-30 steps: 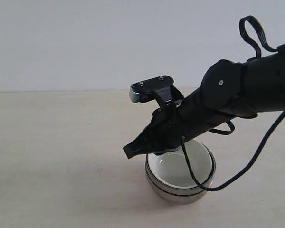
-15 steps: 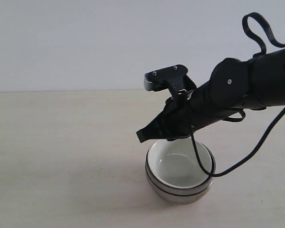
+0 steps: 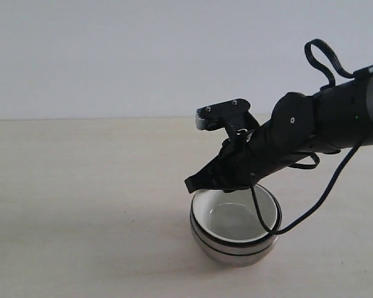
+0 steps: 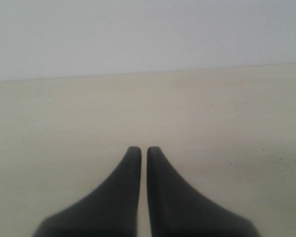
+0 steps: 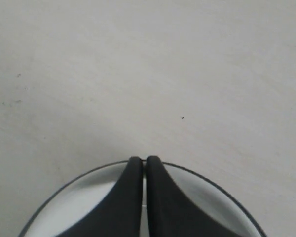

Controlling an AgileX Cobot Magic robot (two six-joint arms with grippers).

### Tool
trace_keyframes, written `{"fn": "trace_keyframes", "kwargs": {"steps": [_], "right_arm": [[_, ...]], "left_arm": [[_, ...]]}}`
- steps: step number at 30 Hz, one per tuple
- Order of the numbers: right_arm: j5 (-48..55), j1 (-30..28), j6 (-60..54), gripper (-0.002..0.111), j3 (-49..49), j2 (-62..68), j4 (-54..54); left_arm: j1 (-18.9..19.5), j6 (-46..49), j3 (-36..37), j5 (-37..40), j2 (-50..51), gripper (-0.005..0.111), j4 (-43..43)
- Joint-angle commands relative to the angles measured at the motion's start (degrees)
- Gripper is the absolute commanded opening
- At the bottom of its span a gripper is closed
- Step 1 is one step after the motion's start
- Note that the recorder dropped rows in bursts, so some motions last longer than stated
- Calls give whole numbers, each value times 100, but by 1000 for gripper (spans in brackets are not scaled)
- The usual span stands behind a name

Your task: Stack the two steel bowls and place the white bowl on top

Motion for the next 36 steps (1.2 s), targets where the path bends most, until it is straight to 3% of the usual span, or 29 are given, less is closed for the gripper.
{"fn": "trace_keyframes", "kwargs": {"steps": [1, 20, 31, 36], "right_arm": [[-55, -37, 23, 0, -25, -78, -17], [908, -37, 9, 0, -12, -928, -124], [843, -61, -19, 0, 1167, -1860, -212], [1110, 98, -19, 0, 1239, -2436, -142]], "left_arm": [[15, 17, 23, -15, -17, 4, -45], [15, 17, 23, -15, -17, 4, -45], [15, 17, 23, -15, -17, 4, -45], [15, 17, 23, -15, -17, 4, -45]]}}
